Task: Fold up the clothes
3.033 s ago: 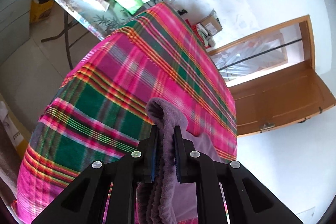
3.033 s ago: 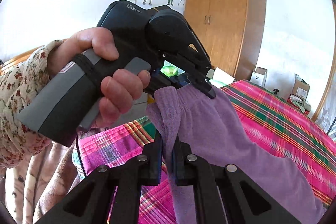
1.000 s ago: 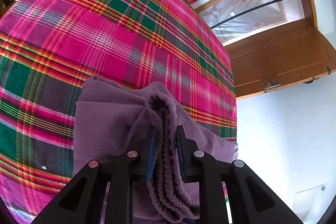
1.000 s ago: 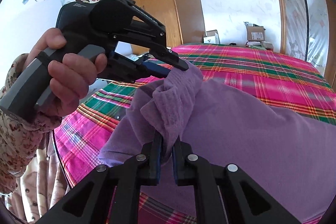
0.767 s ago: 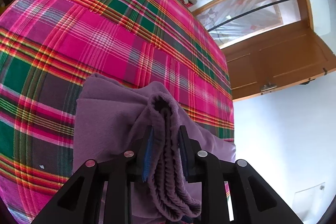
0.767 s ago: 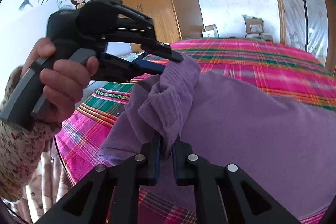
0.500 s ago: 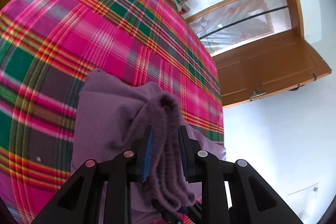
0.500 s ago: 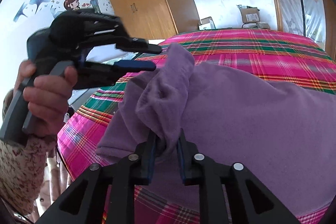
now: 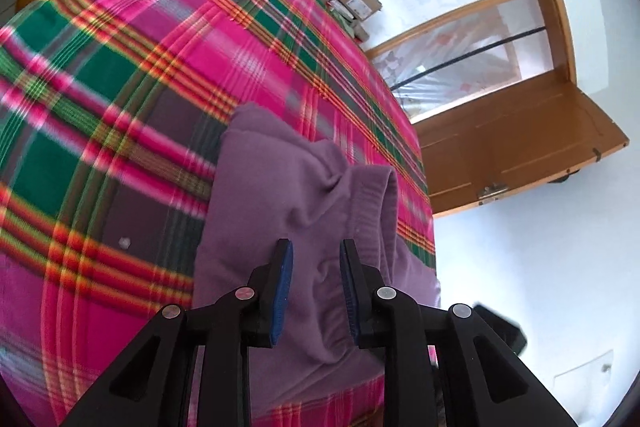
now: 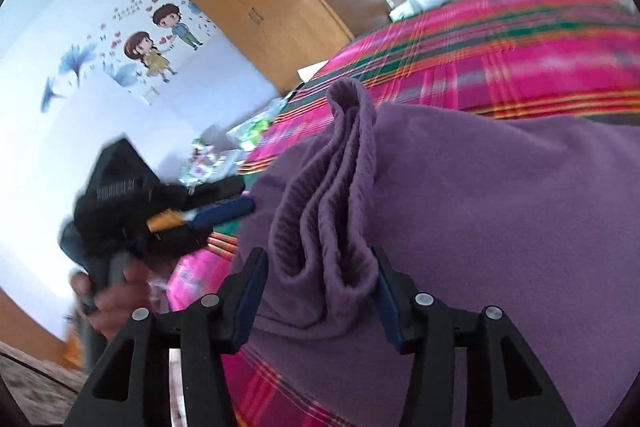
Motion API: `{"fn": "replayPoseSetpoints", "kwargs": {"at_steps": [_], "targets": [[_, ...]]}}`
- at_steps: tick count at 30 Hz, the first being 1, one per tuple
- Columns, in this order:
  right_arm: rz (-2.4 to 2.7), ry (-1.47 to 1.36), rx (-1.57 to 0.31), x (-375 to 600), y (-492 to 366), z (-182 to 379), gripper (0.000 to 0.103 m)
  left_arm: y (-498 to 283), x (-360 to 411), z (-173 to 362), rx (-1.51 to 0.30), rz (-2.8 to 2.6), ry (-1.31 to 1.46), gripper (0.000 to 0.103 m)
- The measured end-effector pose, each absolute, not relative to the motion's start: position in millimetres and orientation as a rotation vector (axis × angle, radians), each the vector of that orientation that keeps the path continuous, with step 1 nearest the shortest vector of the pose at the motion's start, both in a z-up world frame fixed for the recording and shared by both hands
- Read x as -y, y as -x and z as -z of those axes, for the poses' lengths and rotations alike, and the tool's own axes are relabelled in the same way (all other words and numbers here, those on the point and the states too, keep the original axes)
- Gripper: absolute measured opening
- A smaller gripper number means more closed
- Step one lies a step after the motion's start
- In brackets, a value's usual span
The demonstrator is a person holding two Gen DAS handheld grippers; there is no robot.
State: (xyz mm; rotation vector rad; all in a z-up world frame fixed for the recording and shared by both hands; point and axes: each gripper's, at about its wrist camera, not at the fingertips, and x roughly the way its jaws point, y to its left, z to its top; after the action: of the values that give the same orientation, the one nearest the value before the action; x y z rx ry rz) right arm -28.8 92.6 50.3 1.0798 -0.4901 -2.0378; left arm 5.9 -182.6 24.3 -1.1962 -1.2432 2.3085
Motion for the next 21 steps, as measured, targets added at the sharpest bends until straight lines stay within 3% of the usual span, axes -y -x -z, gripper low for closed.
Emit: {"fn": "replayPoseSetpoints", "kwargs": {"at_steps": [9,19,20,21], "targets": [[2.022,-1.153,0.472,-81,71,-55,0.055,-29,195,-23,1.190,-2.372,1.150,0.025],[2.046,-1.245,0.219,-46,91,-59,0.053,-42,186,-14,1.054,-2.407,1.227,0.025],[2.054,-1.233,0.210,-46,90,-61,0.042,-43,184,-13,1.031,-2.410,1.234,0.025],[2.071,-1.221,0.202,-46,90,-62,0.023,-43,183,-12,1.017,-2.410,1.240,0.025]]}}
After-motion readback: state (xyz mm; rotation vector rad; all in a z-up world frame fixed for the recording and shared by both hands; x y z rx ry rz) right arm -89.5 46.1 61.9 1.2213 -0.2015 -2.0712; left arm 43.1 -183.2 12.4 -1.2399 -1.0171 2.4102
